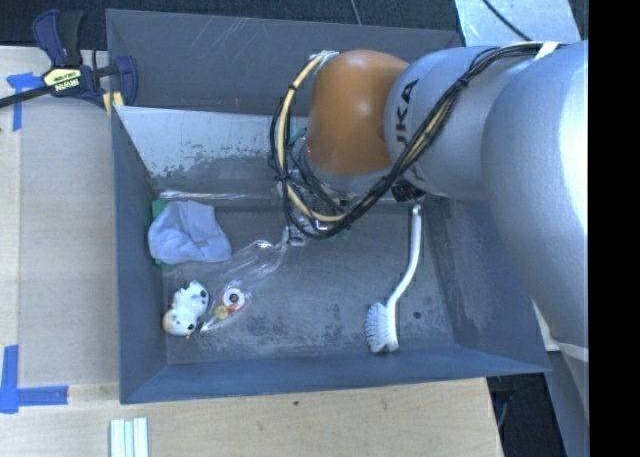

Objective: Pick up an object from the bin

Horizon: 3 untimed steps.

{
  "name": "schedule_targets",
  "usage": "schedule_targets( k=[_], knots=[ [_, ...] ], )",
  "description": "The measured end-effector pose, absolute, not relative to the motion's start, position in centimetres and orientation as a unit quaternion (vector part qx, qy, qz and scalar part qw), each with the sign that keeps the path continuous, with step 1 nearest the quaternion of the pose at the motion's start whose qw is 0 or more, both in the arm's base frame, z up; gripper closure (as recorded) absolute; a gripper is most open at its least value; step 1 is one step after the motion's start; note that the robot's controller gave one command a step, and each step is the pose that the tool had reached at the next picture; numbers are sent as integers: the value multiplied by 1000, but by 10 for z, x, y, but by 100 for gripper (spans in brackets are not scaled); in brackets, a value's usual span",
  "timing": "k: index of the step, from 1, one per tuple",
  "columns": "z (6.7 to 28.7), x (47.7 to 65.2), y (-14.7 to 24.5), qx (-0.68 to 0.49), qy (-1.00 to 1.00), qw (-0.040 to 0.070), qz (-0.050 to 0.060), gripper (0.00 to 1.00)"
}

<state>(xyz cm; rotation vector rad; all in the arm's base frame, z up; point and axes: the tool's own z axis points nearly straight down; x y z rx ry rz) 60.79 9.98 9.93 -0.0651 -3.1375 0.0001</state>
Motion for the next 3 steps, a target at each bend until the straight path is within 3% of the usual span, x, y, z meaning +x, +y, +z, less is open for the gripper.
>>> schedule_targets(
  k=[1,2,3],
  knots=[
    [71,585,199,16,-1000,-8,-1,0],
    [74,558,182,-18,-1000,-7,0,100],
    [74,558,182,-18,-1000,-7,0,100]
  ],
)
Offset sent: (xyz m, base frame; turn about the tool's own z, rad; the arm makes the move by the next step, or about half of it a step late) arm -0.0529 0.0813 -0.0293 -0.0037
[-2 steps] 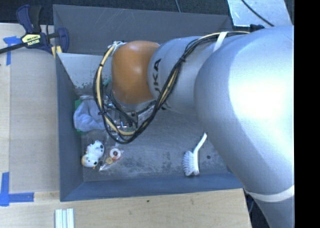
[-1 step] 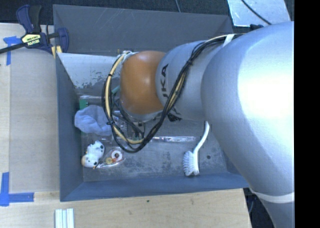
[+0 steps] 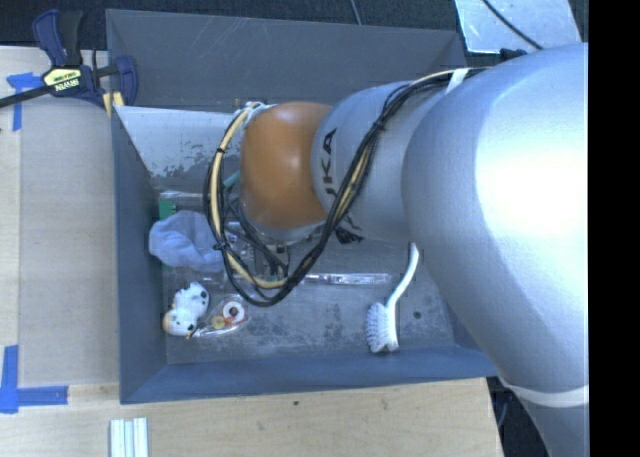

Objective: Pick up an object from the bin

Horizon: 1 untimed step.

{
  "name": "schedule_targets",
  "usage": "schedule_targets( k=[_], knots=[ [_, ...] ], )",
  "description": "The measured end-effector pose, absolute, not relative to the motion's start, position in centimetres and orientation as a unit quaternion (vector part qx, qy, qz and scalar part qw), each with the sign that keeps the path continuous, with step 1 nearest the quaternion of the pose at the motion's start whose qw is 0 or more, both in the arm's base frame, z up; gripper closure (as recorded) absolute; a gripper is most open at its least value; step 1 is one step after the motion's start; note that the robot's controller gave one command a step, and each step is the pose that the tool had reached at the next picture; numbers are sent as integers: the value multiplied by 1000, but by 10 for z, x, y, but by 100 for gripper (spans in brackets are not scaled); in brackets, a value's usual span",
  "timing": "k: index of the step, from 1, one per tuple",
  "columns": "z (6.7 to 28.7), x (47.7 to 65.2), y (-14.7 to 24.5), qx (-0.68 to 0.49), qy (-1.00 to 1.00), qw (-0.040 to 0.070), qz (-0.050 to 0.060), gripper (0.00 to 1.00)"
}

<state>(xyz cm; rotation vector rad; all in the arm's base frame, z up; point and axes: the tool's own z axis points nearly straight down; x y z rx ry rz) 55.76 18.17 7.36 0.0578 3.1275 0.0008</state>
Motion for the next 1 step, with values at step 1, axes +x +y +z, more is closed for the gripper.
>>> schedule_targets(
  k=[1],
  knots=[
    [95,555,181,19,1000,2,-1,100]
  ],
)
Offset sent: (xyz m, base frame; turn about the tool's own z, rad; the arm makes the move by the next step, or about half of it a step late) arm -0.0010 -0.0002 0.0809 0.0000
